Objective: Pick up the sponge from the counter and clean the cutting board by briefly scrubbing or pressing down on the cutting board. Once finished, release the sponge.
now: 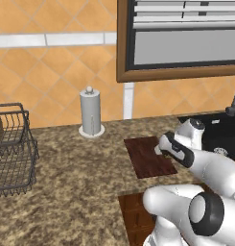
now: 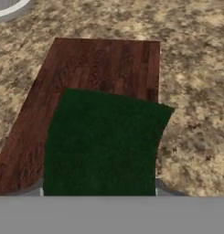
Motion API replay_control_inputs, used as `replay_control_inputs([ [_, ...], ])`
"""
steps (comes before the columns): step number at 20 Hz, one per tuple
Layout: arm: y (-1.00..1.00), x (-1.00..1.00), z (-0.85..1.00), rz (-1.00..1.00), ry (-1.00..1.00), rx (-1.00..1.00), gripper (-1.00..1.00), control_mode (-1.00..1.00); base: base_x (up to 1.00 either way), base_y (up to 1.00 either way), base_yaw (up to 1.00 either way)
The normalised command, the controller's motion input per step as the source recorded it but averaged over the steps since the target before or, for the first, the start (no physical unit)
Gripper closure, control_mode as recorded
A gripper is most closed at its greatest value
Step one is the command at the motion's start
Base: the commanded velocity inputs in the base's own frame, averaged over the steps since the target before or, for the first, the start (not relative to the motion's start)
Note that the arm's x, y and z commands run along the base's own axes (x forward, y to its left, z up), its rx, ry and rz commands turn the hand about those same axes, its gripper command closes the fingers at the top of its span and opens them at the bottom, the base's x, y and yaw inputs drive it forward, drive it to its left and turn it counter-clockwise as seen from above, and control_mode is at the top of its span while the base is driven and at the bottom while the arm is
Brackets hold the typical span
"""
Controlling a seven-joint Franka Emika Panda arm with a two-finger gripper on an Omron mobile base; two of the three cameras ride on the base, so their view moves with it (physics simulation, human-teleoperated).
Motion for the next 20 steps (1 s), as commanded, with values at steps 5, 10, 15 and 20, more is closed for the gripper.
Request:
replay_control_inputs([
  [5, -1.00, 0.34, -0.01, 0.00, 0.06, 0.26, 1.00, -1.00, 0.00, 0.00, 0.00],
  [10, -0.95, 0.21, 0.05, -0.03, 0.22, 0.16, 1.00, -1.00, 0.00, 0.00, 0.00],
  [15, -0.29, 0.11, -0.16, -0.07, 0.23, 0.00, 1.00, -1.00, 0.00, 0.00, 0.00],
  [20, -0.07, 0.07, -0.31, -0.04, 0.17, -0.07, -1.00, -1.00, 0.00, 0.00, 0.00],
])
